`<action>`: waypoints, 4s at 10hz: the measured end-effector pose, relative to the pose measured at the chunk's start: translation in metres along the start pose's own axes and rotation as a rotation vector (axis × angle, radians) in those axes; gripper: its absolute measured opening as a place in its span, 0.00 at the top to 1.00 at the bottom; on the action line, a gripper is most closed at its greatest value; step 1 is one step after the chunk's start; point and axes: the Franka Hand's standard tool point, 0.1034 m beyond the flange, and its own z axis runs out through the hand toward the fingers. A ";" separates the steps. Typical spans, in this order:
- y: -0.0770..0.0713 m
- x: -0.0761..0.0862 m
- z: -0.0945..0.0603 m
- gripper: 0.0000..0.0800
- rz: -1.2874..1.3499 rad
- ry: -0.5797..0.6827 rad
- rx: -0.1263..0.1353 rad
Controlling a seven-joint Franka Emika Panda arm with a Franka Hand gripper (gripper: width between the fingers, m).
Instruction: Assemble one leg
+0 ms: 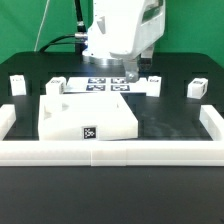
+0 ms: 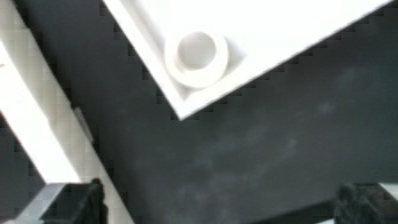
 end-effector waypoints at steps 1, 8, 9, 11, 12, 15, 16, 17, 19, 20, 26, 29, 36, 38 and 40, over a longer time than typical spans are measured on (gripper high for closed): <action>0.000 0.000 0.000 0.19 0.005 0.000 -0.001; -0.014 -0.028 0.020 0.19 -0.383 -0.066 0.021; -0.015 -0.033 0.020 0.19 -0.353 -0.061 0.023; -0.015 -0.035 0.021 0.19 -0.352 -0.061 0.025; -0.015 -0.035 0.021 0.19 -0.351 -0.061 0.026; -0.026 -0.047 0.026 0.19 -0.431 -0.050 0.002; -0.039 -0.062 0.030 0.19 -0.495 -0.048 0.008; -0.044 -0.077 0.034 0.19 -0.573 -0.046 0.017; -0.044 -0.093 0.036 0.19 -0.604 -0.046 0.027; -0.044 -0.092 0.036 0.19 -0.605 -0.046 0.027; -0.076 -0.114 0.055 0.19 -0.631 -0.038 0.061; -0.090 -0.123 0.076 0.19 -0.615 -0.028 0.105; -0.069 -0.128 0.088 0.51 -0.613 -0.020 0.106; -0.069 -0.129 0.089 0.76 -0.613 -0.020 0.107; -0.068 -0.129 0.088 0.91 -0.612 -0.021 0.102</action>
Offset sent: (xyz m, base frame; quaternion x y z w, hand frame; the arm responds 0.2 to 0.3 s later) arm 0.0000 0.0000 0.0000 0.0000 0.0000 0.0000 1.0000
